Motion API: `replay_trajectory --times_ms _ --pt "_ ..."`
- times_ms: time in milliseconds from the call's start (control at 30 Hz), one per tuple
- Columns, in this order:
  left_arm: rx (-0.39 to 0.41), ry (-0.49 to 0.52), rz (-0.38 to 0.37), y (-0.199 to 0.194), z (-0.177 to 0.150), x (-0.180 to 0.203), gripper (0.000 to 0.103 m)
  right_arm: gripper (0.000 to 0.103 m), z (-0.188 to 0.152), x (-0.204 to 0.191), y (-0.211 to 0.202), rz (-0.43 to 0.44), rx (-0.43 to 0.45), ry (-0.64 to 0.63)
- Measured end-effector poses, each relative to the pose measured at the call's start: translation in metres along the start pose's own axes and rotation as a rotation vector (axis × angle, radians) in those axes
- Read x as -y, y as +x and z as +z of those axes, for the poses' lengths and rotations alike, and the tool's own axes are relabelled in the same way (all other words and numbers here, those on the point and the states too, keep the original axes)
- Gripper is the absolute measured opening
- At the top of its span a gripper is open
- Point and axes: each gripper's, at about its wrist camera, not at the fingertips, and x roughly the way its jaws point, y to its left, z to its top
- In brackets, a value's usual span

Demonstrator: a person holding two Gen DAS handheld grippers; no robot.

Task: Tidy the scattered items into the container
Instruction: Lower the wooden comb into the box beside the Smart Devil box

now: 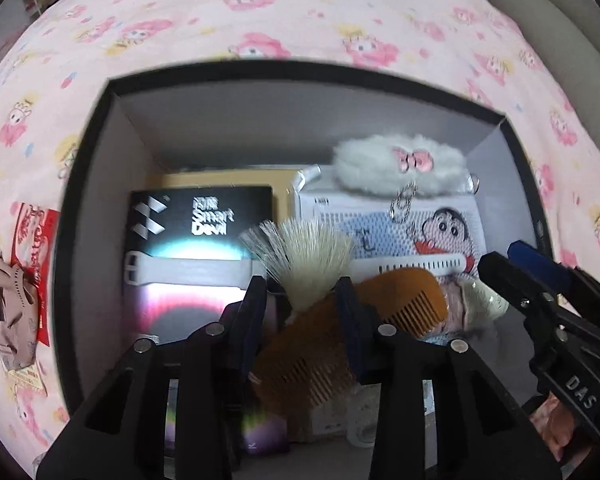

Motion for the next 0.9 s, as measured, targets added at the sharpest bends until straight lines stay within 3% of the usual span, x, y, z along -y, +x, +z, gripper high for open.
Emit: replay_trajectory --times_ms 100,200,467,700,900 --pt "0.037 0.052 -0.049 -0.012 -0.004 0.001 0.036 0.042 0.001 0.001 -0.002 -0.012 0.016 0.0" --pt "0.036 0.111 -0.039 -0.012 -0.008 0.007 0.036 0.042 0.002 -0.001 0.003 0.002 0.001 -0.014" --pt "0.015 0.066 -0.022 -0.009 -0.025 0.004 0.033 0.041 -0.002 0.014 -0.014 0.079 0.021 0.035" --pt "-0.018 0.121 -0.042 -0.005 -0.039 0.014 0.033 0.04 -0.008 0.005 -0.003 0.101 -0.038 0.002" --pt "-0.026 0.197 -0.047 -0.024 -0.052 0.026 0.033 0.04 -0.013 -0.004 -0.003 0.082 -0.032 -0.051"
